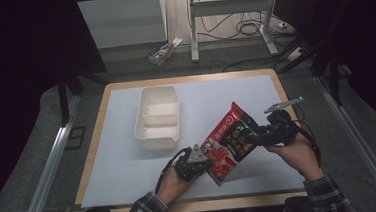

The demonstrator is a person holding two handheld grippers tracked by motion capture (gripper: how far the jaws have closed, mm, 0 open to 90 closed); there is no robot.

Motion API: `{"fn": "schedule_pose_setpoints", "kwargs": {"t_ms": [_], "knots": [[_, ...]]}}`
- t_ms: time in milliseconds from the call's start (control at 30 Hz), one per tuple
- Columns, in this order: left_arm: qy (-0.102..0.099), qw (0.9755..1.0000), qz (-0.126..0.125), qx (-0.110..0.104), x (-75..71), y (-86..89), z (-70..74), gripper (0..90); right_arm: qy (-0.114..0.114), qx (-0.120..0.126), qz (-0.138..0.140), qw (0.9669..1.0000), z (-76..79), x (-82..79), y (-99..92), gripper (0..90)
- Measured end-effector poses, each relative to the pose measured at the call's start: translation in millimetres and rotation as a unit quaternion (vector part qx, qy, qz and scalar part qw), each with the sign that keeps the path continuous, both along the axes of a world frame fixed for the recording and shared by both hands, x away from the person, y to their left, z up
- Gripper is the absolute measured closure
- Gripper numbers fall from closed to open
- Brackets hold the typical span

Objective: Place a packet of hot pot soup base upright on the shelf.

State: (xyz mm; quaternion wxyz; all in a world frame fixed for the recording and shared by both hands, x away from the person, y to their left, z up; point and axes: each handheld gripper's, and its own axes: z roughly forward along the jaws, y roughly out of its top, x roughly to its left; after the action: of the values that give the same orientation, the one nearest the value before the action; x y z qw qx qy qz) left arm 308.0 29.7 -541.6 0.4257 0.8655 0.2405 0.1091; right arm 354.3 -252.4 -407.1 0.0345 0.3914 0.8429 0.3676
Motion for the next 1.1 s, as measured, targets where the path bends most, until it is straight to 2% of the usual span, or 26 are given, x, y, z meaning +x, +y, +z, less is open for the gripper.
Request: {"fn": "schedule_pose_setpoints", "kwargs": {"t_ms": [100,133,233,267,367,467,500,533,567,633,700,767,800,900,933,1100], "knots": [[-0.002,1.0000,-0.003,0.006,0.2,0.4,0.4,90.0,0.010,-0.004,0.008,0.9999,-2.1,6.1,3.9,47.7],[-0.007,0.9999,-0.006,0.014,0.4,1.1,0.8,90.0,0.011,-0.013,0.016,0.9997,-5.9,10.4,6.6,49.2],[-0.008,0.9998,-0.006,0.014,0.2,0.9,0.8,90.0,0.022,-0.014,0.015,0.9995,-9.9,14.6,8.2,52.2],[-0.008,0.9998,-0.005,0.016,-0.3,0.9,0.9,90.0,0.037,-0.006,0.019,0.9991,-13.6,17.8,10.9,55.2],[-0.009,0.9998,-0.003,0.016,-0.8,1.2,1.1,90.0,0.036,0.000,0.017,0.9992,-11.3,18.1,13.5,63.2],[-0.001,1.0000,0.002,0.009,0.0,2.5,1.5,88.8,0.041,0.008,0.018,0.9989,-8.9,18.7,13.8,66.7],[-0.001,1.0000,0.002,0.009,0.0,2.5,1.5,86.7,0.044,0.010,0.016,0.9988,-8.7,19.3,13.6,67.3],[0.014,0.9999,0.007,-0.003,0.9,4.0,2.3,83.1,0.046,0.014,0.016,0.9987,-8.7,20.3,13.0,67.8],[0.020,0.9998,0.004,-0.002,1.5,4.8,3.7,77.1,0.047,0.019,0.015,0.9986,-8.4,21.1,12.1,68.2],[0.021,0.9998,0.006,0.000,1.3,4.3,5.5,68.5,0.045,0.024,0.015,0.9986,-8.2,22.0,11.2,68.5],[0.014,0.9998,0.007,0.007,0.2,4.4,9.9,64.0,0.041,0.032,0.013,0.9986,-7.4,24.0,9.7,69.1],[0.013,0.9999,0.009,0.003,-1.3,5.8,13.5,61.4,0.033,0.034,0.008,0.9988,-5.4,25.0,8.9,69.7],[0.012,0.9999,0.010,0.001,-3.0,7.3,15.9,55.5,0.019,0.038,0.001,0.9991,-0.4,24.8,8.4,70.1],[0.011,0.9999,0.009,0.002,-4.6,10.4,17.9,49.2,0.012,0.033,0.003,0.9994,4.8,24.4,9.9,70.1],[0.019,0.9998,0.000,-0.006,-5.8,14.0,18.0,42.9,0.004,0.034,0.008,0.9994,9.7,23.2,11.5,70.1],[0.035,0.9993,-0.005,-0.015,-9.8,21.9,19.1,31.8,-0.012,0.026,0.015,0.9995,19.9,22.1,14.9,69.9]]}}
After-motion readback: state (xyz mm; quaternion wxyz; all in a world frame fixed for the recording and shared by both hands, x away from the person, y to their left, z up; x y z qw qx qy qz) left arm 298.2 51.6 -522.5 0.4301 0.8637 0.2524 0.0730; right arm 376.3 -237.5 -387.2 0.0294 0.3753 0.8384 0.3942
